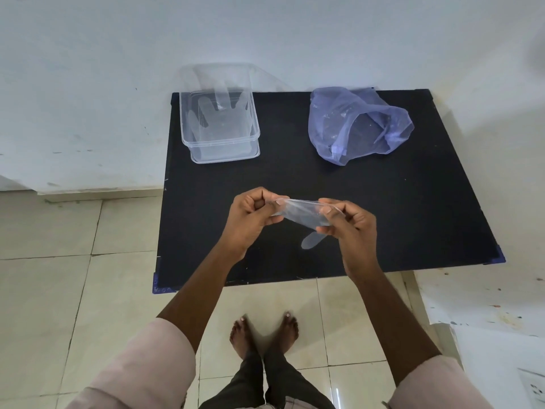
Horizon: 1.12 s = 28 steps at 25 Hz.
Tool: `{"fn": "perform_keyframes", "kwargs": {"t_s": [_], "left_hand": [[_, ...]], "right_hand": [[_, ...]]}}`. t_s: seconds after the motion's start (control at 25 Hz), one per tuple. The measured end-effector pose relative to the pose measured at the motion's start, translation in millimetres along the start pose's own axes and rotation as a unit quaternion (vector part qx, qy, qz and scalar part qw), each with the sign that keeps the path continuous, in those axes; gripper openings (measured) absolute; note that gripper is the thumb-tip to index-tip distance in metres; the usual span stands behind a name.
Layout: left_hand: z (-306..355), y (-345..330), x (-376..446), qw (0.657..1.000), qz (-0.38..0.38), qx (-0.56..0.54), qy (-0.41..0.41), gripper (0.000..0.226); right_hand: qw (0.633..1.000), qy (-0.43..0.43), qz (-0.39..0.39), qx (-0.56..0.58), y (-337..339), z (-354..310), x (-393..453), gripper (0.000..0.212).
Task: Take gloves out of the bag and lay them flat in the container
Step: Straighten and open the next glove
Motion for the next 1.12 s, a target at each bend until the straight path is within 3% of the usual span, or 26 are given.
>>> {"fn": "perform_keyframes", "kwargs": {"t_s": [0.24,0.4,0.88,1.12], "left_hand": [[11.0,-6.1,6.3,1.000,0.002,-0.030,0.002,0.019],[18.8,-6.8,10.6,0.997,-0.012,-0.077,0.027,0.006],[28.3,-10.2,14.0,0.999,0.025,-0.034,0.026,0.026],[46.6,-19.0,20.4,0.998,0.051,-0.031,0.027,0.026]], "right_hand": [[0.997,-0.033,-0.026,0.067,2.8,-21.0,8.9,0.017],[0.998,-0.025,-0.048,0.043,4.7,-28.3,17.5,0.014],[0.995,-0.040,-0.071,0.060,0.6,-32.7,30.5,0.020],[0.993,-0.036,-0.076,0.083,2.4,-46.3,45.2,0.021]]}}
Point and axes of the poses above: each hand's wrist, its own x-axis towards the middle knuckle, its own y-axis out of the back of the hand, z = x × y, the point moved 1 cm from there along x, towards the middle knuckle, and after that the axes turned 7 degrees about z, right-handed, at the moved point
